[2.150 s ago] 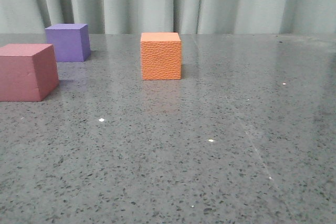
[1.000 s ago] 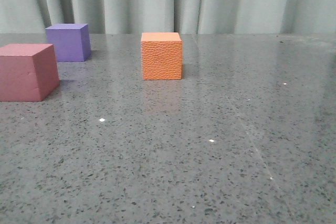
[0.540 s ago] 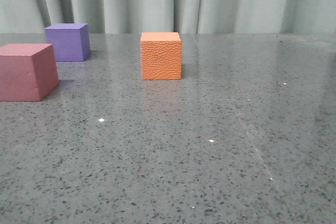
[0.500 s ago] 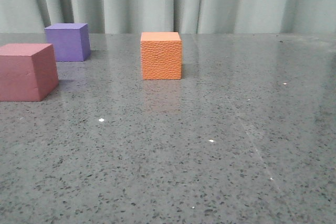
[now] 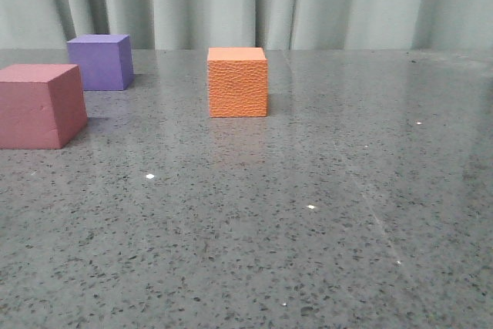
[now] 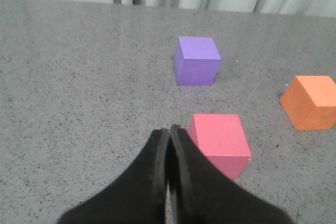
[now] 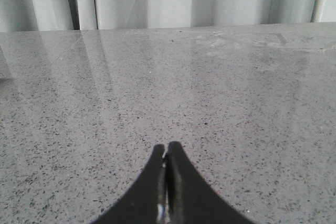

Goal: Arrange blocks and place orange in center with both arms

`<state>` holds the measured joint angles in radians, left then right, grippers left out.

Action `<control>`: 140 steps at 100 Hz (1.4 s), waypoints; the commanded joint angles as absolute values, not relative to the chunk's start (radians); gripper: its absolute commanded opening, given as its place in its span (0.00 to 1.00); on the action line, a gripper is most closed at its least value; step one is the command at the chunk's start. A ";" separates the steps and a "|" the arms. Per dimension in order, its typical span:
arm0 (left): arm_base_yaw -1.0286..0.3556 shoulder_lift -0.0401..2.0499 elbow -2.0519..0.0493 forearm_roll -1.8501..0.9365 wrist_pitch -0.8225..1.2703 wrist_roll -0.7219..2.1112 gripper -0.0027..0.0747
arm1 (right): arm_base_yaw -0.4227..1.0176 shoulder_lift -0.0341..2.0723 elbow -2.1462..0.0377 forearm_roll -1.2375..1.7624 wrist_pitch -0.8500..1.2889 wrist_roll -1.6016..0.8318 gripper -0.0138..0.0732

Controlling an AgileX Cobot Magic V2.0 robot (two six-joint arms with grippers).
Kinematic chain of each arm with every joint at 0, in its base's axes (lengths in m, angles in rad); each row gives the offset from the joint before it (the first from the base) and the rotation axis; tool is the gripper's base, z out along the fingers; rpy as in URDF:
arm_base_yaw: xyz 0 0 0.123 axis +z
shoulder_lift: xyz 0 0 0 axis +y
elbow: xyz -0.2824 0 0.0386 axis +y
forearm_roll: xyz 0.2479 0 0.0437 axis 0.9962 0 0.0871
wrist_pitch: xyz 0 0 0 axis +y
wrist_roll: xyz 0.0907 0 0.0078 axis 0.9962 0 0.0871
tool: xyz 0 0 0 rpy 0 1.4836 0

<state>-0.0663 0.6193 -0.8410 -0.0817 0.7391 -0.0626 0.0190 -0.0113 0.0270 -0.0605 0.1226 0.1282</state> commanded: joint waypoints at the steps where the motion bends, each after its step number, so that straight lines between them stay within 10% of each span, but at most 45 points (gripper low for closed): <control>1: -0.069 0.709 -0.933 -0.105 0.727 -0.068 0.01 | 0.013 -0.036 0.014 -0.058 0.038 0.120 0.08; 37: -0.069 0.837 -0.970 -0.112 0.708 -0.057 0.06 | 0.013 -0.036 0.014 -0.058 0.038 0.120 0.08; 68: -0.069 0.837 -0.970 -0.127 0.688 0.000 0.97 | 0.013 -0.036 0.014 -0.058 0.038 0.120 0.08; 140: -0.312 1.081 -1.213 -0.222 0.576 -0.066 0.88 | 0.013 -0.036 0.014 -0.058 0.038 0.120 0.08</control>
